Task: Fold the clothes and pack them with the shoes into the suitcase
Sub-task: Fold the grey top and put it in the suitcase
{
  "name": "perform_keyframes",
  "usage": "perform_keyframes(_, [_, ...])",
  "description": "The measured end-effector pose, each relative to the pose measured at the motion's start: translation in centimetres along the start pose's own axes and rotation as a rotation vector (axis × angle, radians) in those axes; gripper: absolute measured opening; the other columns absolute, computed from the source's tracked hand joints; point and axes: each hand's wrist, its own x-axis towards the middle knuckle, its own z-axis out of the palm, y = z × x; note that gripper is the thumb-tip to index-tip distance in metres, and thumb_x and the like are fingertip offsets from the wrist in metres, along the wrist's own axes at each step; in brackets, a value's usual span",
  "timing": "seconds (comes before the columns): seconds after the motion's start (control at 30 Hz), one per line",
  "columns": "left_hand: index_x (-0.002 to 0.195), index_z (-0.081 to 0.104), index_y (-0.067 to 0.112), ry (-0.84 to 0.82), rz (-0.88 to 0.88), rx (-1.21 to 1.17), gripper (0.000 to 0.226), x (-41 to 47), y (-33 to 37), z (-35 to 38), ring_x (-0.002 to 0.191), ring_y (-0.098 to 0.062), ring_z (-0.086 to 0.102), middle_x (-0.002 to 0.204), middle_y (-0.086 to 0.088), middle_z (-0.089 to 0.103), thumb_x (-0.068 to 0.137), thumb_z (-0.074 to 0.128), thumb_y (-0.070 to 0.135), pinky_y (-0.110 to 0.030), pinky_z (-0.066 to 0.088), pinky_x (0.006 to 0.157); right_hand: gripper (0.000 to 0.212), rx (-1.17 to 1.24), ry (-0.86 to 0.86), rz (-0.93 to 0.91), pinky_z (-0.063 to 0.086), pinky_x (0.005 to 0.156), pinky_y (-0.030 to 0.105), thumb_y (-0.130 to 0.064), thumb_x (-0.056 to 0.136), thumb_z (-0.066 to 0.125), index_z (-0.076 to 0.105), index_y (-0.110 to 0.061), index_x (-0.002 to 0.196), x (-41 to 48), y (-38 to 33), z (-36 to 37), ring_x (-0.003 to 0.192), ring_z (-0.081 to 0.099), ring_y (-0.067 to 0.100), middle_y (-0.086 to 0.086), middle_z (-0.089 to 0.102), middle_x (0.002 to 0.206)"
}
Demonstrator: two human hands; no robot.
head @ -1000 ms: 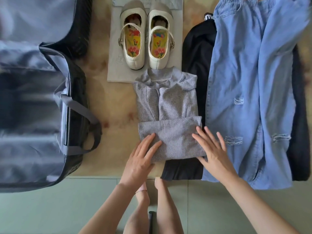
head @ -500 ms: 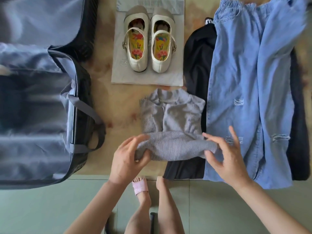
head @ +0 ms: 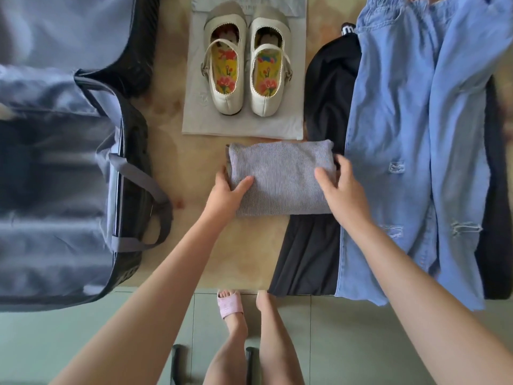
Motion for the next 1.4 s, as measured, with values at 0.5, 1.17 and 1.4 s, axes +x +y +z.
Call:
perform_keyframes(0.5, [0.150, 0.005, 0.042, 0.088, 0.689, 0.898, 0.059, 0.4, -1.1, 2.7, 0.146, -0.021, -0.016, 0.160, -0.001, -0.006, 0.096, 0.026, 0.056, -0.059, 0.005, 0.116, 0.073, -0.323, -0.131, -0.496, -0.003, 0.118, 0.045, -0.047, 0.096, 0.044, -0.004, -0.035, 0.149, -0.1, 1.0, 2.2, 0.145, -0.021, 0.019, 0.001, -0.016, 0.159])
perform_keyframes(1.17, [0.141, 0.028, 0.054, -0.028, 0.047, 0.097, 0.068, -0.6, -1.5, 0.0, 0.112, -0.016, 0.046, 0.135, -0.006, 0.039, 0.088, 0.065, 0.031, -0.036, 0.041, 0.104, 0.084, 0.324, -0.348, 0.076, 0.031, 0.114, 0.041, -0.045, 0.071, 0.073, 0.026, -0.058, 0.140, -1.0, 2.2, -0.6, 0.132, 0.042, 0.012, -0.006, 0.046, 0.142])
perform_keyframes(1.4, [0.143, 0.029, 0.048, -0.005, 0.112, 0.079, 0.068, -2.6, -1.2, -1.2, 0.085, -0.001, 0.042, 0.117, -0.005, 0.030, 0.091, 0.062, 0.018, -0.021, 0.036, 0.092, 0.094, 0.121, -0.407, -0.136, 0.027, 0.094, 0.012, -0.020, 0.089, 0.065, -0.004, -0.059, 0.140, -2.6, 1.3, -1.7, 0.099, 0.040, 0.009, -0.001, 0.031, 0.106])
